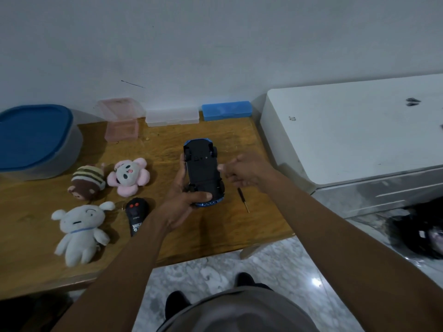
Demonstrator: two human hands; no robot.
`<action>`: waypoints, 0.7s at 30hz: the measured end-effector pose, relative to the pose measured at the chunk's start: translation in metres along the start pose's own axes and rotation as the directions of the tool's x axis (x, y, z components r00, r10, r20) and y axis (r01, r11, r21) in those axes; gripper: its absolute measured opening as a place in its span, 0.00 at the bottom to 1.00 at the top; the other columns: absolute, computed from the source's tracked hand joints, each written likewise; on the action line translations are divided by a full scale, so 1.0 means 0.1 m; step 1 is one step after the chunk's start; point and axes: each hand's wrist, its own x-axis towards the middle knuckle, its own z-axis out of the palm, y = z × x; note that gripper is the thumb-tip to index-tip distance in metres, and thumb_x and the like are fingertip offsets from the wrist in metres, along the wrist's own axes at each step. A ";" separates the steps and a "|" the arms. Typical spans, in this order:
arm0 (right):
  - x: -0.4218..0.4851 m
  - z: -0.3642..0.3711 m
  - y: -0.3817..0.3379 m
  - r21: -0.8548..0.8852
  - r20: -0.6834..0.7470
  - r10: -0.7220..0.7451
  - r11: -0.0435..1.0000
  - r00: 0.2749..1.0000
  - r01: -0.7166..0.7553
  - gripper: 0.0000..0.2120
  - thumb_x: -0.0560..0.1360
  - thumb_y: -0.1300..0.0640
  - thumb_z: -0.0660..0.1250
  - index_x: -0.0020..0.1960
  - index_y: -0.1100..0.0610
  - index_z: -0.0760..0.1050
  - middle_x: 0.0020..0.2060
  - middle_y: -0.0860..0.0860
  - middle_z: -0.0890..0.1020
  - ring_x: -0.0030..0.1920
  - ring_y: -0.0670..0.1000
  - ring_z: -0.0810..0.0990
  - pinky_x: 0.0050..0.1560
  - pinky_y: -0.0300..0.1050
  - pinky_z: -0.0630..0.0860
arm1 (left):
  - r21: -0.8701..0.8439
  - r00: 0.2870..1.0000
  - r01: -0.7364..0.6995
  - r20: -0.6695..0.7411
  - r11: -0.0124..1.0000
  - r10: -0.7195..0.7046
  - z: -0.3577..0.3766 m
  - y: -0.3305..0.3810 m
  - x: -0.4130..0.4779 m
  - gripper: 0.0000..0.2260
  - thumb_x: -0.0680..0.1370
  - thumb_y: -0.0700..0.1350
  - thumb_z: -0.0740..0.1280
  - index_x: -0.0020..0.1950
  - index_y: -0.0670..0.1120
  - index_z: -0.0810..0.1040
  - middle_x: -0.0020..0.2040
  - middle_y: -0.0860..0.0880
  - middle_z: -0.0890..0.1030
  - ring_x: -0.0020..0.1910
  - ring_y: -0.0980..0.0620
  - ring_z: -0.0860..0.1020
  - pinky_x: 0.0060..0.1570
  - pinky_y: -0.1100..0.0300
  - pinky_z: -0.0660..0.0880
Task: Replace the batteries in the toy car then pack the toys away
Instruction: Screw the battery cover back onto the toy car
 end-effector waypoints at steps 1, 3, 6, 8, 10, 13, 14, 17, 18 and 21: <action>0.06 -0.03 0.09 -0.086 -0.067 -0.021 0.996 0.998 0.015 0.08 0.73 0.56 0.72 0.47 0.60 0.78 0.43 0.54 0.83 0.44 0.51 0.82 0.45 0.45 0.81 | -0.014 1.000 0.008 -0.001 1.000 -0.008 -0.05 0.00 -0.01 0.52 0.69 0.24 0.68 0.75 0.68 0.51 0.69 0.48 0.75 0.64 0.44 0.77 0.57 0.46 0.77; 0.13 -0.05 0.27 -0.368 -0.171 -0.096 0.930 0.981 0.027 0.07 0.75 0.58 0.69 0.38 0.59 0.77 0.38 0.53 0.82 0.41 0.51 0.81 0.45 0.48 0.81 | -0.043 1.000 0.022 0.021 0.999 -0.021 -0.14 0.00 -0.04 0.51 0.69 0.25 0.70 0.75 0.68 0.52 0.69 0.47 0.75 0.65 0.43 0.76 0.59 0.44 0.76; 0.15 0.06 0.58 -0.659 -0.167 -0.146 0.752 0.975 0.000 0.12 0.75 0.56 0.66 0.34 0.56 0.72 0.33 0.50 0.75 0.40 0.51 0.77 0.41 0.46 0.76 | -0.051 0.999 0.026 0.039 0.998 -0.025 -0.23 -0.01 -0.12 0.48 0.70 0.28 0.70 0.75 0.68 0.54 0.69 0.48 0.75 0.66 0.43 0.75 0.63 0.40 0.71; 0.15 0.15 0.73 -0.713 -0.148 -0.155 0.701 0.977 0.003 0.09 0.76 0.55 0.65 0.38 0.56 0.74 0.36 0.51 0.76 0.42 0.52 0.78 0.43 0.45 0.74 | -0.039 0.999 0.024 0.035 0.999 -0.023 -0.26 0.00 -0.16 0.47 0.70 0.28 0.69 0.75 0.68 0.55 0.69 0.48 0.75 0.66 0.43 0.75 0.63 0.40 0.72; 0.16 0.19 0.81 -0.745 -0.156 -0.181 0.667 0.971 0.005 0.07 0.77 0.55 0.63 0.42 0.55 0.76 0.39 0.51 0.78 0.43 0.52 0.79 0.43 0.43 0.73 | -0.026 0.999 0.018 0.043 0.999 -0.017 -0.29 0.01 -0.18 0.47 0.71 0.26 0.68 0.75 0.68 0.55 0.69 0.49 0.75 0.65 0.43 0.76 0.61 0.41 0.73; 0.16 0.21 0.76 -0.763 -0.135 -0.140 0.647 0.981 -0.013 0.05 0.78 0.57 0.63 0.47 0.56 0.77 0.41 0.51 0.78 0.41 0.49 0.75 0.39 0.39 0.69 | -0.019 0.998 0.002 0.069 1.000 -0.001 -0.33 0.05 -0.19 0.48 0.72 0.25 0.66 0.76 0.67 0.52 0.70 0.48 0.74 0.66 0.42 0.75 0.62 0.40 0.72; 0.19 0.22 0.76 -0.759 -0.120 -0.131 0.651 0.984 -0.005 0.05 0.77 0.58 0.64 0.46 0.57 0.78 0.41 0.51 0.79 0.41 0.49 0.76 0.37 0.39 0.69 | -0.022 0.997 -0.001 0.071 1.000 0.002 -0.33 0.07 -0.19 0.48 0.72 0.25 0.66 0.76 0.67 0.52 0.70 0.48 0.74 0.66 0.42 0.75 0.63 0.41 0.72; 0.25 0.21 0.65 -0.578 -0.146 -0.111 0.816 0.983 0.006 0.08 0.76 0.55 0.65 0.39 0.56 0.78 0.37 0.51 0.80 0.42 0.53 0.81 0.39 0.43 0.75 | -0.009 0.997 0.007 0.071 1.000 -0.007 -0.33 0.12 -0.19 0.49 0.71 0.26 0.67 0.76 0.67 0.50 0.69 0.48 0.75 0.66 0.43 0.75 0.64 0.41 0.72; 0.26 0.19 0.57 -0.443 -0.171 -0.106 0.896 0.980 0.019 0.08 0.76 0.55 0.65 0.40 0.55 0.79 0.38 0.51 0.81 0.43 0.53 0.81 0.43 0.45 0.78 | 0.004 0.997 0.011 0.073 1.000 -0.011 -0.34 0.14 -0.18 0.49 0.71 0.26 0.68 0.76 0.66 0.50 0.69 0.48 0.75 0.66 0.43 0.76 0.64 0.40 0.72; 0.21 0.12 0.19 0.013 -0.246 -0.183 0.981 0.952 0.192 0.06 0.76 0.60 0.67 0.43 0.51 0.79 0.42 0.52 0.83 0.44 0.53 0.83 0.48 0.50 0.82 | 0.021 0.995 0.016 0.099 1.000 -0.018 -0.37 0.17 -0.14 0.50 0.70 0.26 0.69 0.77 0.66 0.50 0.69 0.47 0.75 0.66 0.43 0.75 0.65 0.39 0.70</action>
